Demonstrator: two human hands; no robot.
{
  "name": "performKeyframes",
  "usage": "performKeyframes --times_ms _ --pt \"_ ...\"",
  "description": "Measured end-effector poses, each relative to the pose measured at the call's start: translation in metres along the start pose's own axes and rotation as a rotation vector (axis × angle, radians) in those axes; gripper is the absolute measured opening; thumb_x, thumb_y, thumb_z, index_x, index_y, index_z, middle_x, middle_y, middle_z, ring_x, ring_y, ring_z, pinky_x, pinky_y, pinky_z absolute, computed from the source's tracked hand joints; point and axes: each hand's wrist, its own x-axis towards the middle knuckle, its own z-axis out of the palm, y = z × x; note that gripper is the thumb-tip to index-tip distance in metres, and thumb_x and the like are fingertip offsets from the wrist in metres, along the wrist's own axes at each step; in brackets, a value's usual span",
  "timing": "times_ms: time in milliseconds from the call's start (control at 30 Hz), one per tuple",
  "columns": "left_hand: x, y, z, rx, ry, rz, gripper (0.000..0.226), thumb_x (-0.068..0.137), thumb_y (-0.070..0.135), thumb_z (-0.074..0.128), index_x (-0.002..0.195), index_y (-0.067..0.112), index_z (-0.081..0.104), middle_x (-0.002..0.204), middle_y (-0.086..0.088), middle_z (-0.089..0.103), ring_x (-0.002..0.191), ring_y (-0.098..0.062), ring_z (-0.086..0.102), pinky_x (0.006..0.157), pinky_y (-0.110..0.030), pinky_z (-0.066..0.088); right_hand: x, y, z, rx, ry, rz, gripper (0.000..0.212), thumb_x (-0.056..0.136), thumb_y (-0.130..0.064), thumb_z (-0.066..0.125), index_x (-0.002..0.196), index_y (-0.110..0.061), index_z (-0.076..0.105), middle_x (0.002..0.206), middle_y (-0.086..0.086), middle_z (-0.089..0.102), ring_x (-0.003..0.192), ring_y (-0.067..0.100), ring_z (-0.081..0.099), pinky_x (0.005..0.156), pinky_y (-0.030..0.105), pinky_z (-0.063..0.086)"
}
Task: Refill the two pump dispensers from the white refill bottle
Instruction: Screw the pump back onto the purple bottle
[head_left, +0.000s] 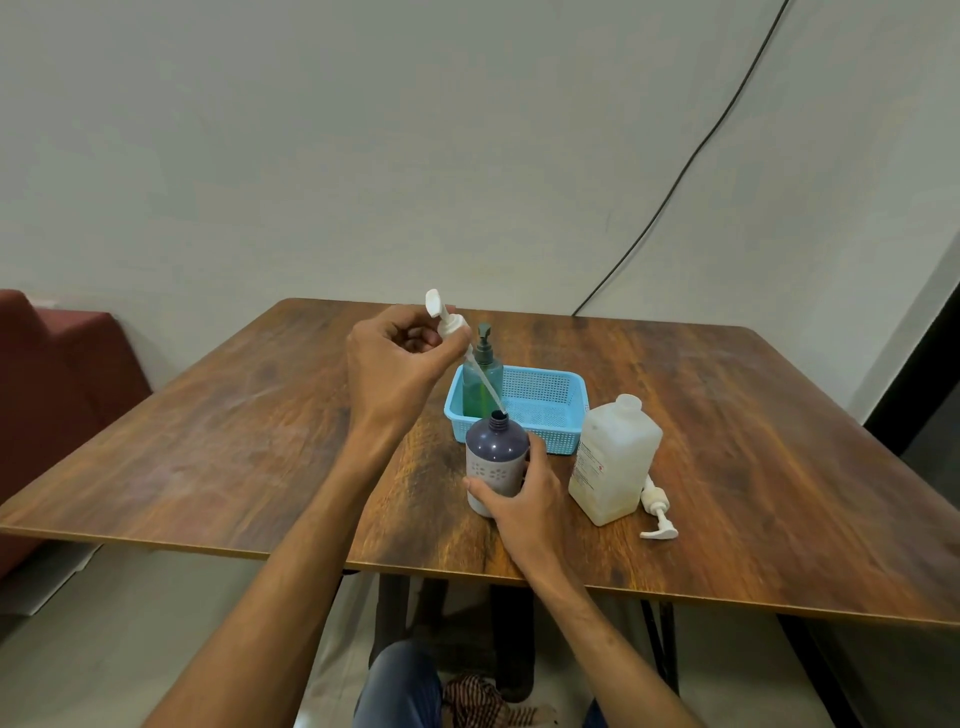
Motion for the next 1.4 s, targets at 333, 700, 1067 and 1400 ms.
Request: performKeyframes --times_ms 333,700,1067,1400 --pt "-0.002 -0.011 0.017 0.150 -0.134 -0.047 0.014 0.076 0.016 0.084 0.089 0.014 0.080 0.076 0.000 0.074 0.063 -0.001 0.059 0.057 -0.017 0.051 0.001 0.000 0.002 0.009 0.001 0.021 0.085 0.073 -0.038 0.086 0.144 -0.030 0.039 0.139 -0.019 0.049 0.111 -0.015 0.048 0.078 -0.005 0.039" --pt "-0.036 -0.044 0.039 0.318 -0.310 -0.112 0.014 0.076 0.021 0.085 0.084 0.013 0.077 0.073 0.004 0.070 0.066 -0.012 0.066 0.059 -0.027 0.056 0.001 0.003 0.004 -0.016 0.014 0.013 0.088 0.074 -0.049 0.082 0.146 -0.033 0.035 0.143 -0.014 0.050 0.127 0.004 0.049 0.100 0.023 0.047" --pt "-0.039 -0.049 0.039 0.312 -0.360 -0.103 0.017 0.081 0.021 0.080 0.096 0.014 0.076 0.088 0.004 0.072 0.079 -0.009 0.068 0.067 -0.028 0.058 0.002 0.003 0.005 0.015 0.012 0.024 0.085 0.074 -0.041 0.085 0.144 -0.031 0.038 0.138 -0.016 0.050 0.118 -0.003 0.047 0.089 0.008 0.041" --pt "-0.061 -0.064 0.048 -0.046 -0.170 -0.343 0.077 0.062 0.039 0.094 0.127 0.023 0.057 0.114 0.004 0.068 0.107 -0.013 0.066 0.090 -0.036 0.059 0.000 -0.001 0.001 -0.049 0.014 -0.005 0.078 0.073 -0.047 0.084 0.132 -0.049 0.032 0.122 -0.026 0.049 0.102 -0.007 0.051 0.085 0.011 0.042"
